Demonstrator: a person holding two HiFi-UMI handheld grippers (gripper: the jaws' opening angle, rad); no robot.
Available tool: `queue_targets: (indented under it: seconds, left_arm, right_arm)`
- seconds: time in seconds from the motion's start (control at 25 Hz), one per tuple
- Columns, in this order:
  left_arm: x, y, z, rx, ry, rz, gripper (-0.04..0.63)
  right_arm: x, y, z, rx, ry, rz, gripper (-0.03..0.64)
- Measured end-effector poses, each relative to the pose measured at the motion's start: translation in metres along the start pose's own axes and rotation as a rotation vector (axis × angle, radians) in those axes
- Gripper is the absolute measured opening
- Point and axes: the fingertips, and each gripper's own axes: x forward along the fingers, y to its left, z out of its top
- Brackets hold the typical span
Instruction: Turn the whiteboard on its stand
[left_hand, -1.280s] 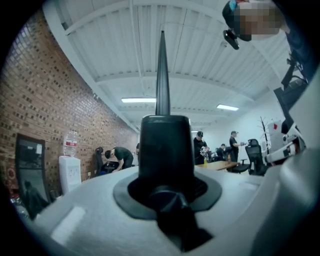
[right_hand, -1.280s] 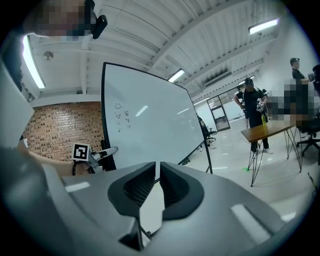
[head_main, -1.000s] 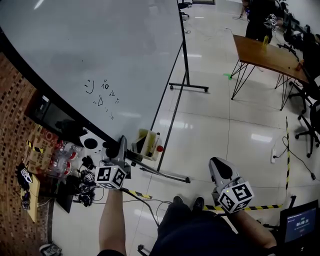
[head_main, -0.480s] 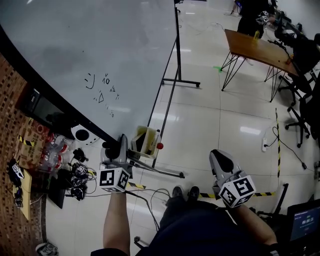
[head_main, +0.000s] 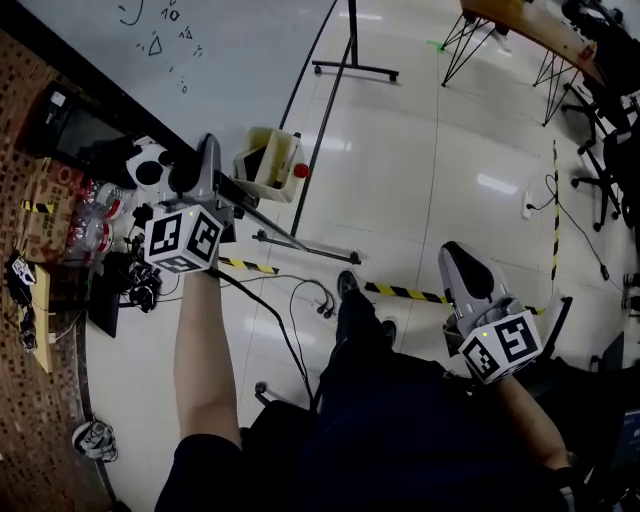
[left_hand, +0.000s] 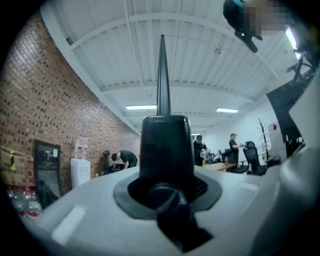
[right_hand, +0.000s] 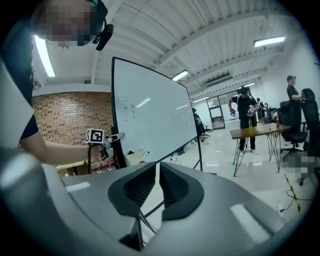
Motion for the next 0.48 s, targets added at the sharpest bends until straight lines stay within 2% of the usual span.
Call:
queue_targets:
  seconds: [0.16,0.48]
  left_arm:
    - [-0.013,-0.003,-0.004,-0.009,0.029,-0.004,0.121]
    - [-0.043,-0.011,0.003,-0.007,0.031,0.012,0.121]
  right_arm:
    - [-0.03,0.011,-0.03,0.048,0.045,-0.012,0.029]
    - [-0.032,0.027,-0.02,0.047,0.022,-0.002,0.029]
